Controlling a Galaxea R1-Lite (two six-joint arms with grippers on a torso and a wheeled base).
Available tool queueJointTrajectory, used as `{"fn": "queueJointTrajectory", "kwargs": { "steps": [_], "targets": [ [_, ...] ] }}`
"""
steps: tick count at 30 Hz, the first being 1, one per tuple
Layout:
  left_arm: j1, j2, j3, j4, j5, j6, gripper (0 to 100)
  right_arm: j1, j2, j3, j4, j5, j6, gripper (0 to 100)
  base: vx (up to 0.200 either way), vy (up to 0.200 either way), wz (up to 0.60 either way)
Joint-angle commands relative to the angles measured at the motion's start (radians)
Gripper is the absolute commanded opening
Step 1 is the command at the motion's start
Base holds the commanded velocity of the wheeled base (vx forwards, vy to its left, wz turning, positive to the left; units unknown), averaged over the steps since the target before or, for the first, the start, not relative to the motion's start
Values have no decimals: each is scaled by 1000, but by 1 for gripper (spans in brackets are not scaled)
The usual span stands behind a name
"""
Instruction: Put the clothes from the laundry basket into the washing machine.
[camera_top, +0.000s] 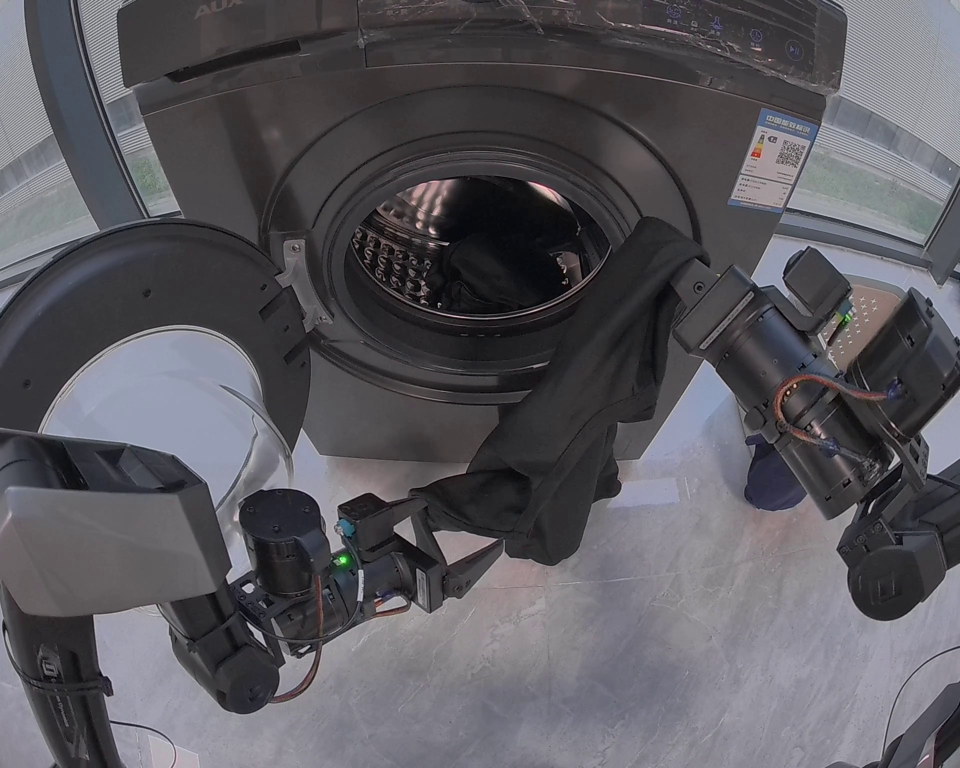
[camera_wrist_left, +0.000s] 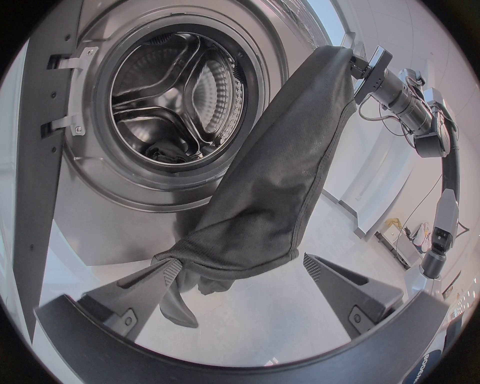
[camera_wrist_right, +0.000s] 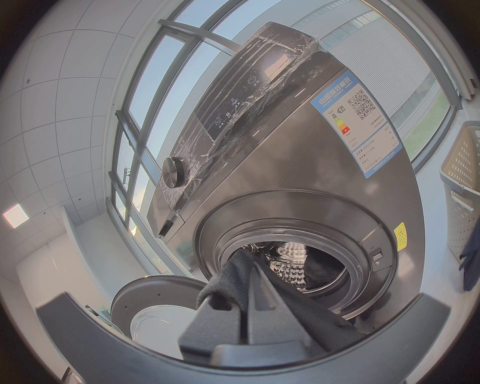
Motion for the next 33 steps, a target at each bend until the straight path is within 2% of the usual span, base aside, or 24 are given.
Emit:
{"fn": "queueJointTrajectory", "kwargs": {
  "steps": [1,8,12,13,16,20,28,33],
  "targets": [
    [12,-15,94,-1,-7,1,100,-4,9,-14,0,-1,0,0,0,0,0],
    [12,7,210,-1,-13,32,100,-4,9,-22,0,-15,0,0,0,0,0],
    [10,15,218,-2,-18,36,100,-4,11,-22,0,-15,0,0,0,0,0],
    [6,11,209,-2,-41,36,100,-2,11,-22,0,-16,0,0,0,0,0],
    [-2,-1,193,-2,-62,36,100,-2,12,-20,0,-16,0,0,0,0,0],
    [-13,-10,141,-2,-64,44,100,-2,12,-20,0,-16,0,0,0,0,0],
    [-13,-24,37,-2,-59,41,100,-2,15,-22,0,-16,0,0,0,0,0],
    [-8,-35,52,-2,-61,38,100,-4,17,-20,0,-16,0,0,0,0,0]
  ]
}}
